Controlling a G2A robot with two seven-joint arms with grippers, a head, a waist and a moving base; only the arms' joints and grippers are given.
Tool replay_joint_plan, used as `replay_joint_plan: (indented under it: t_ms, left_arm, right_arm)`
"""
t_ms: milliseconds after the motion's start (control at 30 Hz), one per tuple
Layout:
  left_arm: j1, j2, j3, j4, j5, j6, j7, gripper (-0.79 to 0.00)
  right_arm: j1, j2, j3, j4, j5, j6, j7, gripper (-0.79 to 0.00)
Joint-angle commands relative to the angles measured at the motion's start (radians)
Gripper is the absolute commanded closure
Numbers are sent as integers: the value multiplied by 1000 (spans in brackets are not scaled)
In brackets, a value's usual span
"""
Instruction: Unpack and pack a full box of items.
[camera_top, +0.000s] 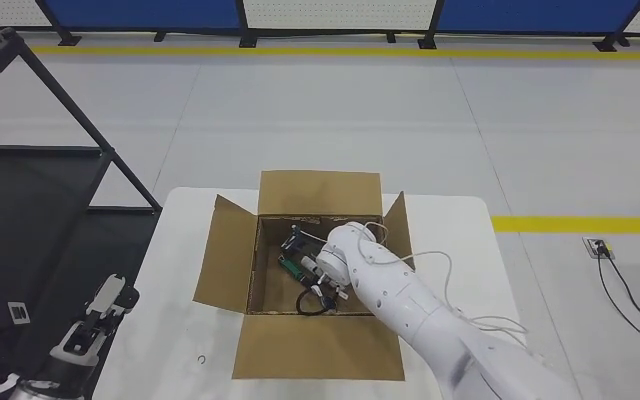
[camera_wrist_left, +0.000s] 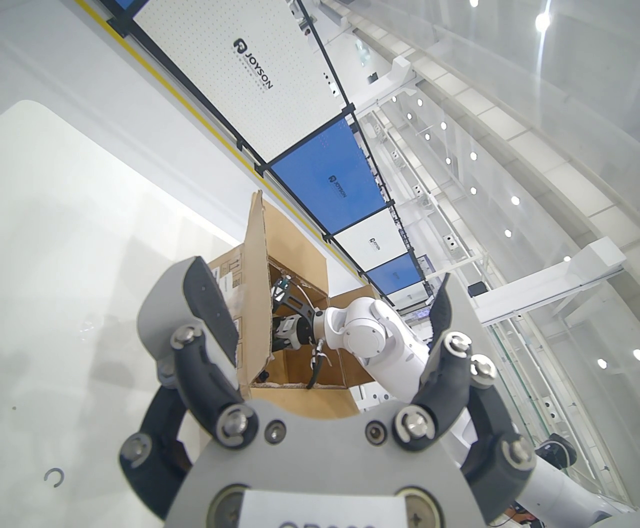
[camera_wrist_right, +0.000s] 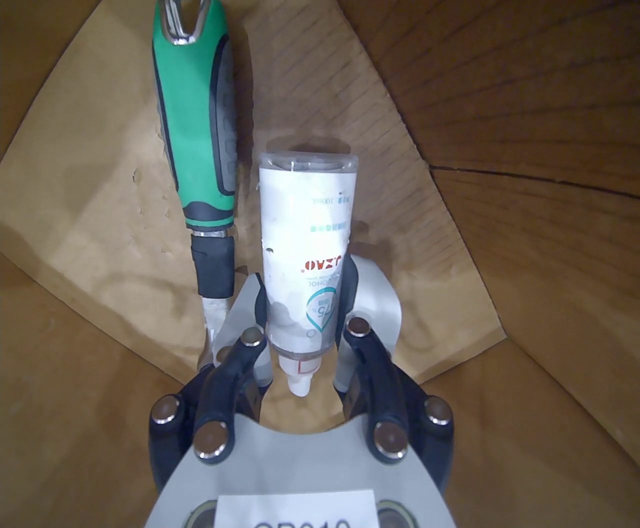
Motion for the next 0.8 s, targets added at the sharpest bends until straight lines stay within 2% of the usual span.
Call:
replay_joint_plan:
  t_ms: [0, 100, 167, 400, 567, 767]
  left_arm:
    - [0, 0, 0, 0, 0, 0, 0, -785]
    - [0, 0, 0, 0, 0, 0, 0, -785]
    - [0, 0, 0, 0, 0, 0, 0, -785]
    - [0, 0, 0, 0, 0, 0, 0, -785]
    - [0, 0, 0, 0, 0, 0, 0, -785]
    - [0, 0, 0, 0, 0, 0, 0, -785]
  right_arm:
    - [6, -1, 9, 5, 4, -17, -11, 0]
    - [13, 2, 27, -1, 12, -51, -23, 0]
    - [14, 10, 44, -18, 30, -113, -34, 0]
    - [-1, 67, 108, -146, 6, -175, -60, 0]
    - [-62, 139, 194, -371, -47, -132, -12, 0]
    - [-234, 247, 370, -788, -142, -37, 155, 0]
